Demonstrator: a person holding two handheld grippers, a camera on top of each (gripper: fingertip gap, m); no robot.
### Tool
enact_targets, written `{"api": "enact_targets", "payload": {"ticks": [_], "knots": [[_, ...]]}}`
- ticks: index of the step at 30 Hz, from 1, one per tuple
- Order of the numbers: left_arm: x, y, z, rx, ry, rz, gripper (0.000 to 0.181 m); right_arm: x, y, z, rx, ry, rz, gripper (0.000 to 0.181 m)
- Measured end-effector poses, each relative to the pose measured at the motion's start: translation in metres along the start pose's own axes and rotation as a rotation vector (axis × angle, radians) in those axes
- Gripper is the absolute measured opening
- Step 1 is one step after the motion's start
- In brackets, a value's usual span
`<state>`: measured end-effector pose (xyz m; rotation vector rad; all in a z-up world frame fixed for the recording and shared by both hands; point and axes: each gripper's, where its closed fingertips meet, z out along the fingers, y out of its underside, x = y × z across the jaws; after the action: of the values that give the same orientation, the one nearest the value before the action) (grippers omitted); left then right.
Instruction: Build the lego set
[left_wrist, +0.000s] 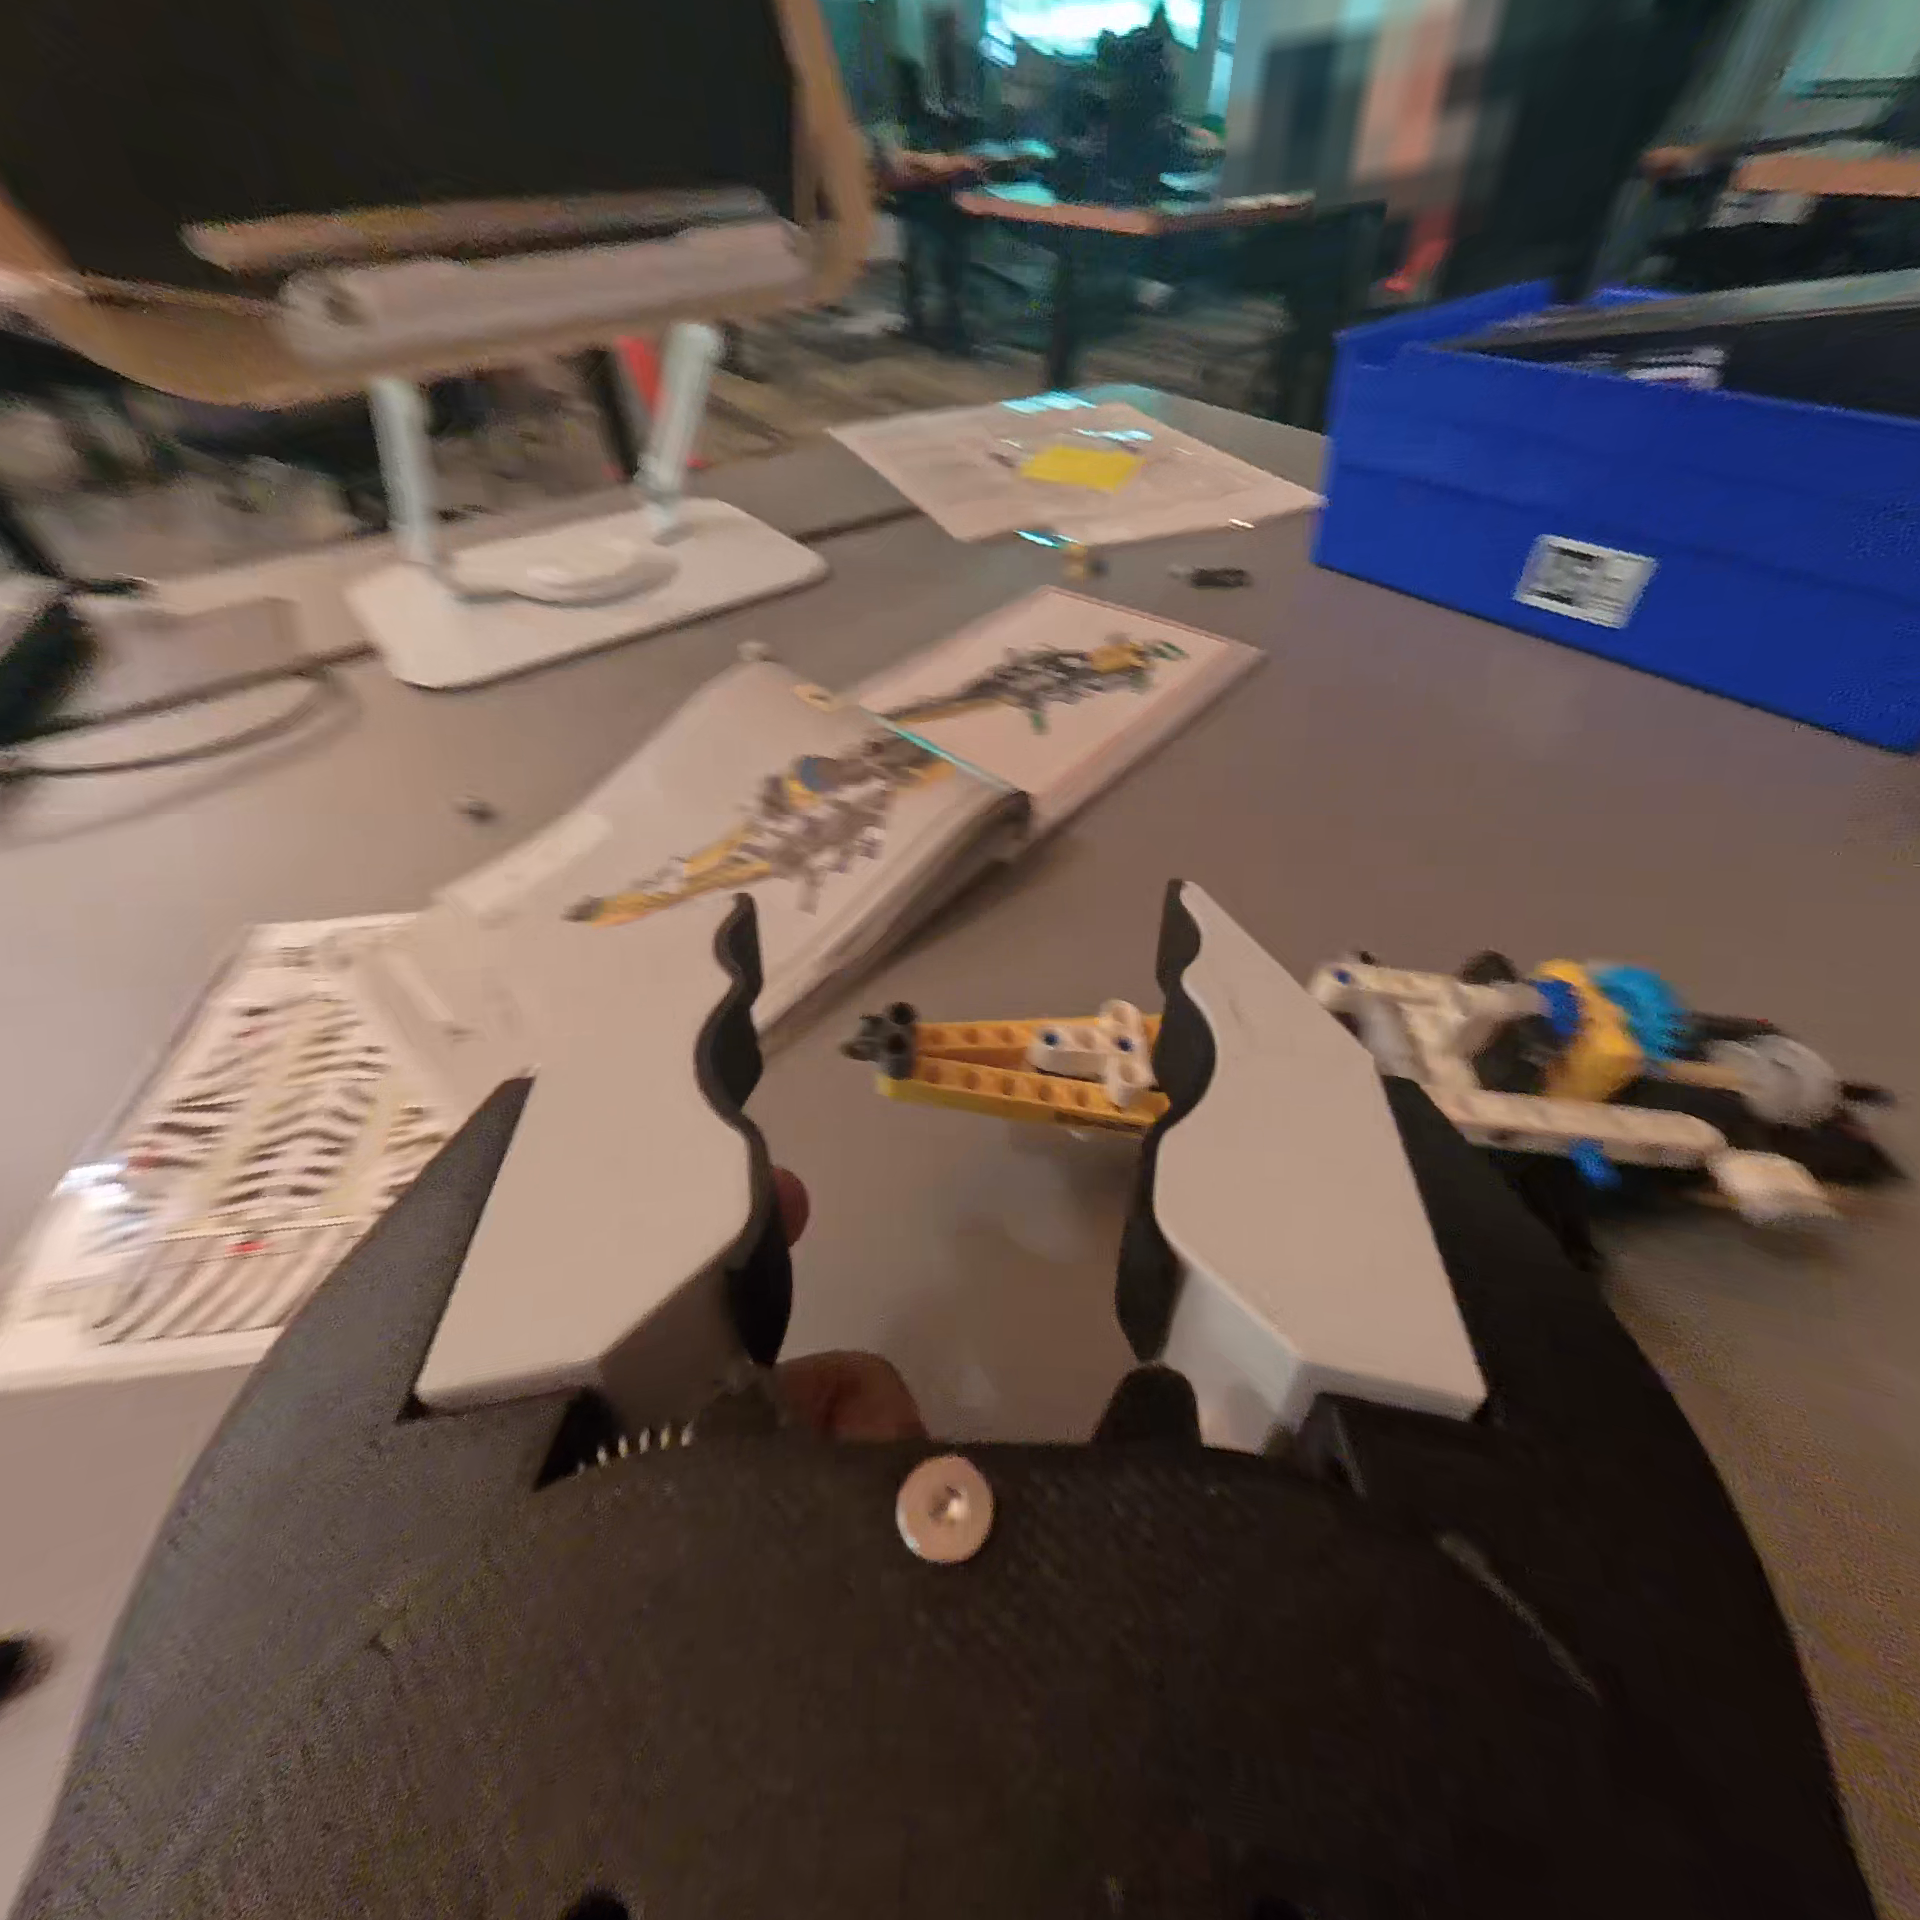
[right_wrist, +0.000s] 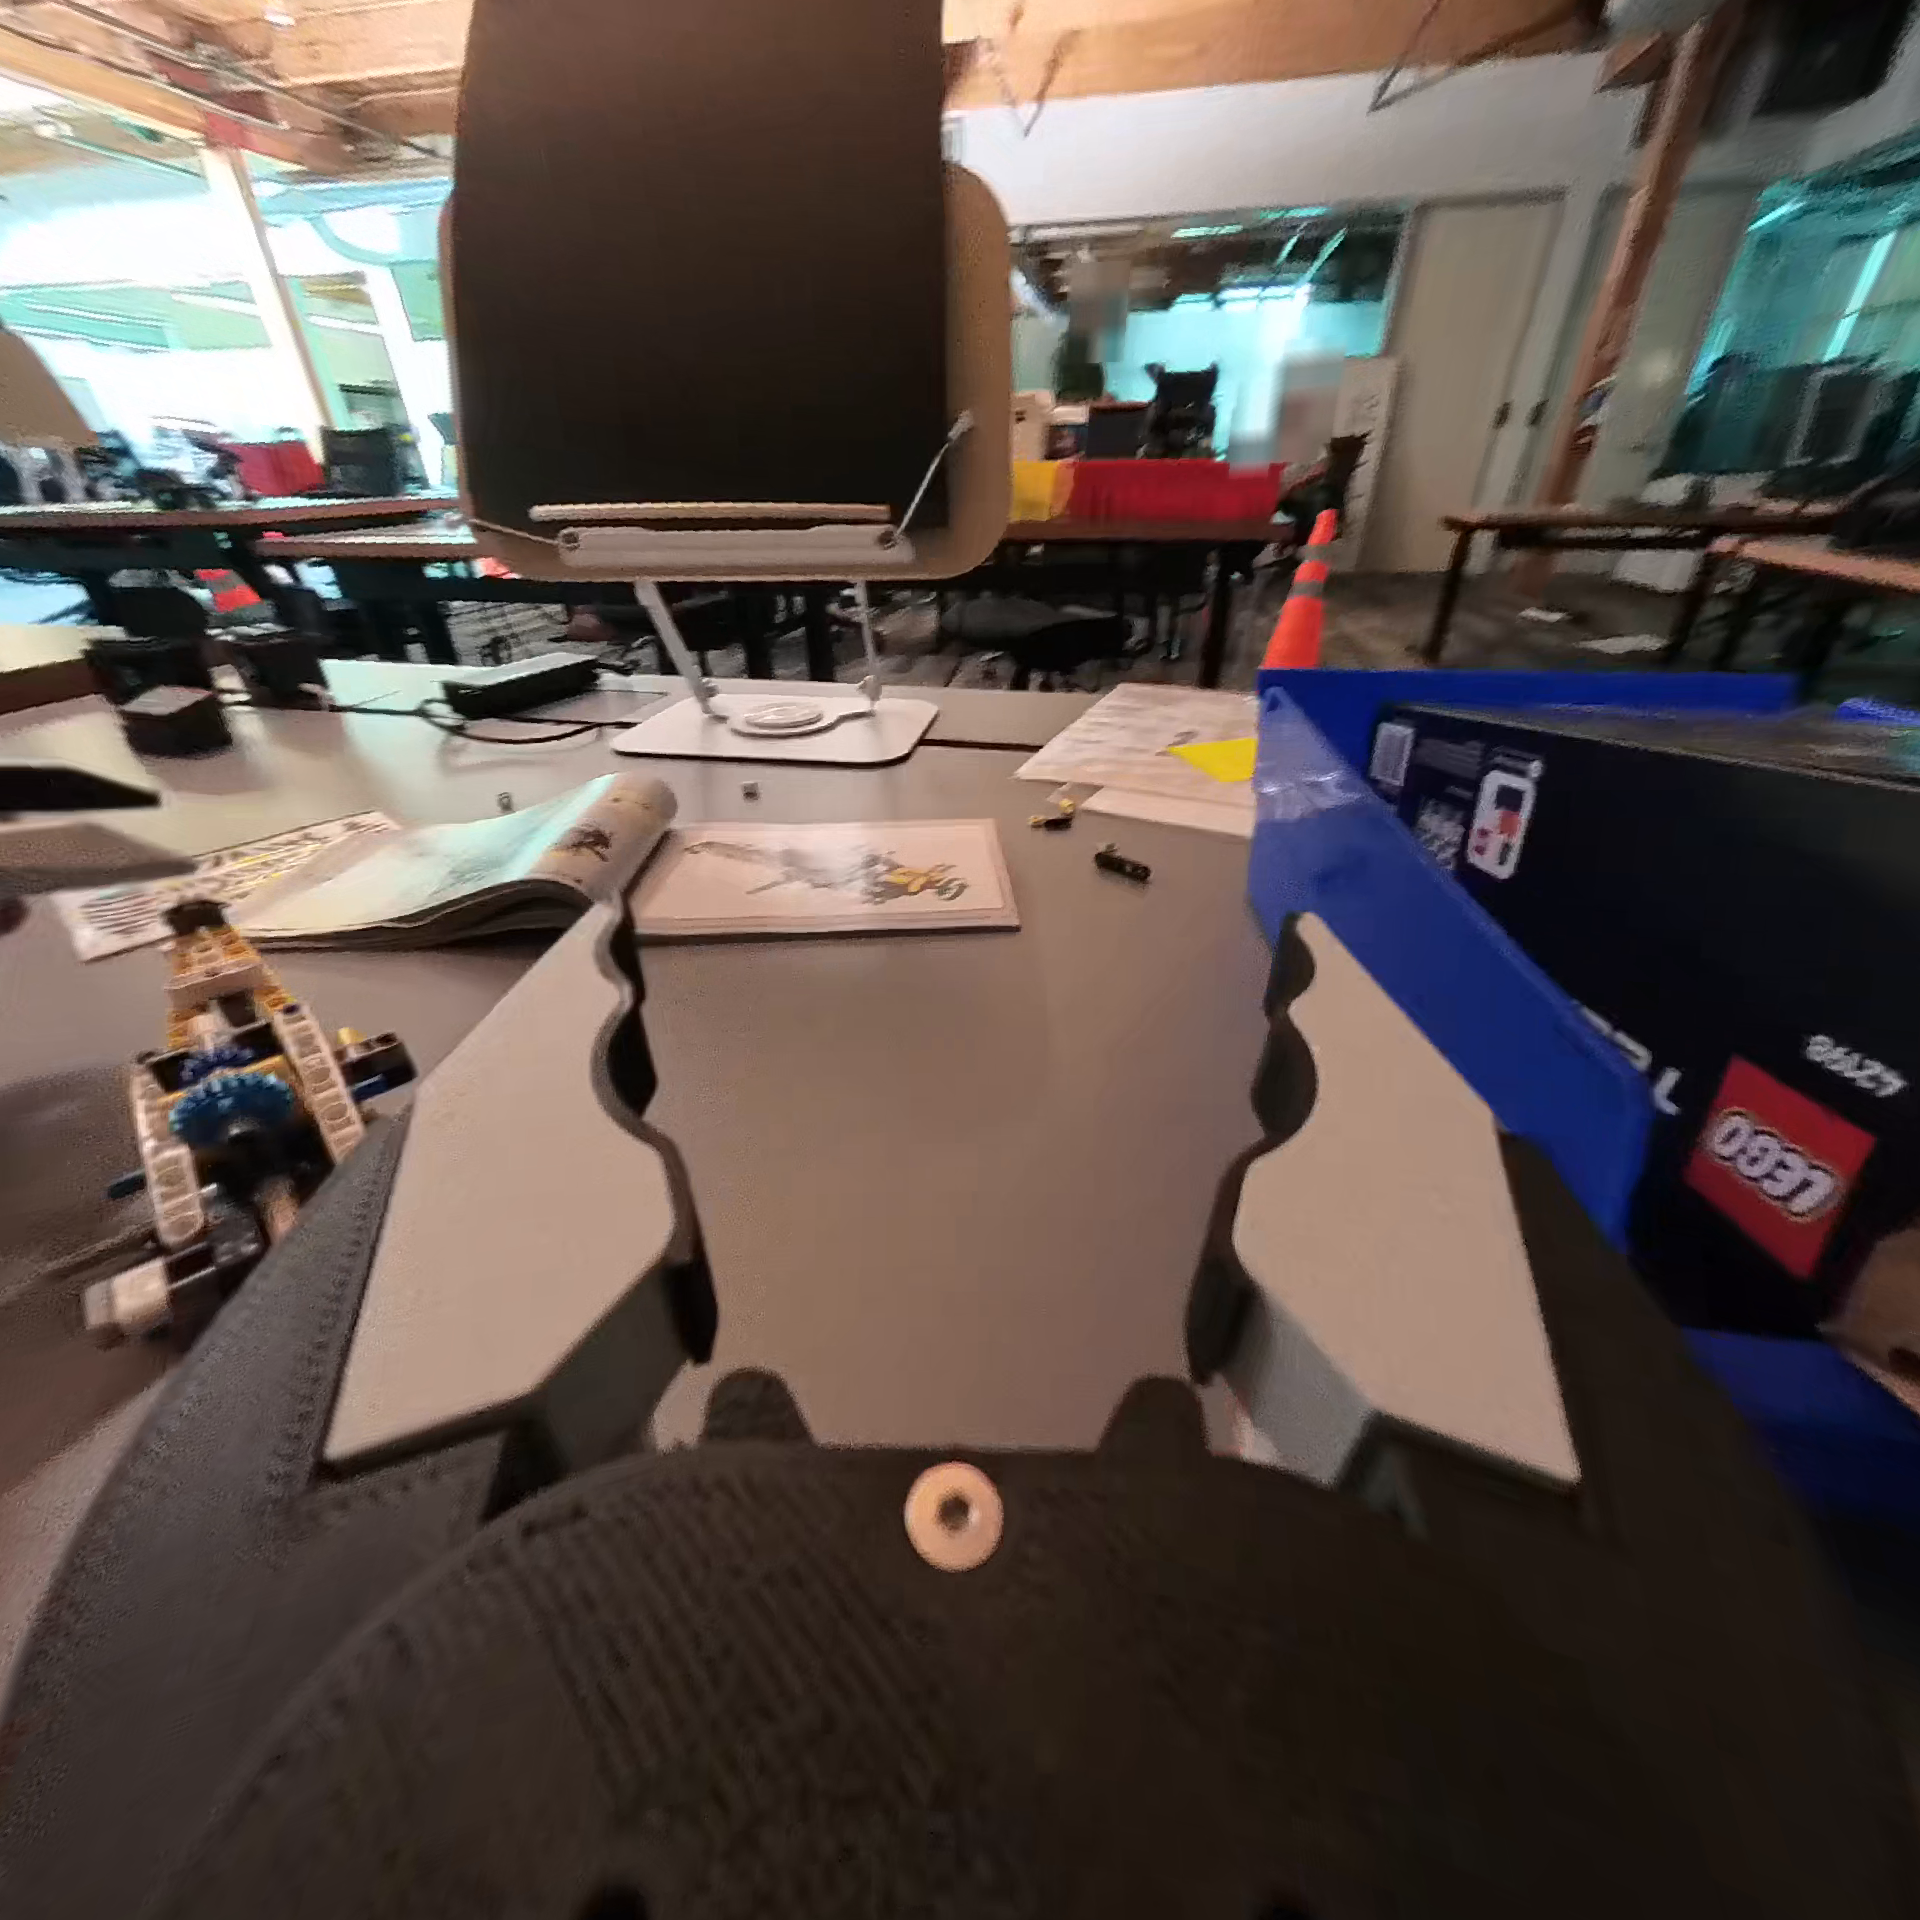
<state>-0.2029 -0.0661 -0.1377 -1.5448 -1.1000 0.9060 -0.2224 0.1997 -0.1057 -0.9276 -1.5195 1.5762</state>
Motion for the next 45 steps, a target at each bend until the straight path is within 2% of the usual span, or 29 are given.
{"api": "enact_targets", "payload": {"ticks": [3, 5, 7, 8, 10, 11, 13, 15, 16, 20, 27, 45], "knots": [[-0.024, -0.013, -0.007, 0.091, -0.169, 0.021, 0.056, 0.000, 0.001, 0.000, -0.008, -0.016, 0.002, 0.124], [-0.024, -0.017, -0.010, 0.131, -0.163, -0.026, 0.048, -0.005, 0.003, 0.001, -0.023, -0.026, -0.028, 0.123], [-0.024, -0.027, -0.018, 0.222, -0.133, -0.066, 0.049, -0.009, 0.005, 0.002, -0.030, -0.022, -0.069, 0.122], [-0.023, -0.030, -0.022, 0.254, -0.107, -0.086, 0.037, -0.011, 0.005, 0.002, -0.030, -0.027, -0.086, 0.121], [-0.036, -0.030, -0.025, 0.277, -0.146, -0.184, 0.011, -0.013, 0.005, 0.002, -0.026, -0.027, -0.096, 0.112], [-0.038, -0.029, -0.025, 0.284, -0.125, -0.244, 0.006, -0.009, 0.006, 0.002, -0.038, -0.009, -0.077, 0.108], [-0.037, -0.026, -0.025, 0.295, -0.060, -0.320, 0.023, -0.008, 0.017, 0.004, -0.128, -0.028, 0.000, 0.104], [-0.030, -0.023, -0.022, 0.268, 0.017, -0.319, 0.039, -0.012, 0.027, 0.006, -0.203, -0.086, 0.079, 0.103], [-0.028, -0.022, -0.021, 0.251, 0.034, -0.310, 0.041, -0.014, 0.030, 0.006, -0.223, -0.115, 0.105, 0.101], [-0.023, -0.021, -0.018, 0.238, 0.039, -0.297, 0.044, -0.020, 0.034, 0.007, -0.254, -0.159, 0.113, 0.095], [-0.026, -0.017, -0.015, 0.216, 0.045, -0.348, 0.051, -0.025, 0.028, 0.004, -0.216, -0.171, 0.062, 0.070], [-0.027, -0.016, -0.014, 0.201, 0.050, -0.359, 0.052, -0.033, 0.029, 0.002, -0.221, -0.203, 0.016, 0.052]]}}
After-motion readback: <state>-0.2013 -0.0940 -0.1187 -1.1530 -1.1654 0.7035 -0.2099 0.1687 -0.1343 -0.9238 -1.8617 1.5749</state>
